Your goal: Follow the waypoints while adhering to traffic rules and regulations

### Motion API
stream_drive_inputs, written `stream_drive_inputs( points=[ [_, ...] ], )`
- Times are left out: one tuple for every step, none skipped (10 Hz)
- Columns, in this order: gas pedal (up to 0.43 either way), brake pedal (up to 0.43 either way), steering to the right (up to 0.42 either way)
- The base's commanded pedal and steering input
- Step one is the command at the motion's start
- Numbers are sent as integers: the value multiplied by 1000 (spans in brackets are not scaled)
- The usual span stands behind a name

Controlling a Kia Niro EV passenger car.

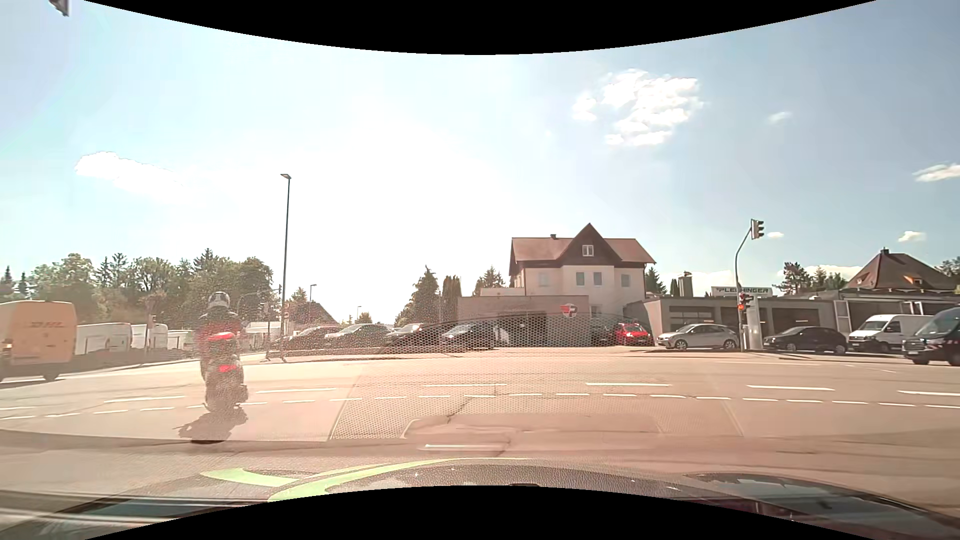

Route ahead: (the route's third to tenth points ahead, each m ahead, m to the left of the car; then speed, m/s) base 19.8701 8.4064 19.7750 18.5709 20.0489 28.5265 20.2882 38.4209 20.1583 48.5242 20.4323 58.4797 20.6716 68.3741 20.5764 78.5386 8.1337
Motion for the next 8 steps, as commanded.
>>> stream_drive_inputs(
  points=[
    [177,0,-109],
    [130,0,-133],
    [118,0,-153],
    [87,0,-176],
    [47,0,-190],
    [0,0,-199],
    [0,0,-201],
    [0,0,-204]
  ],
)
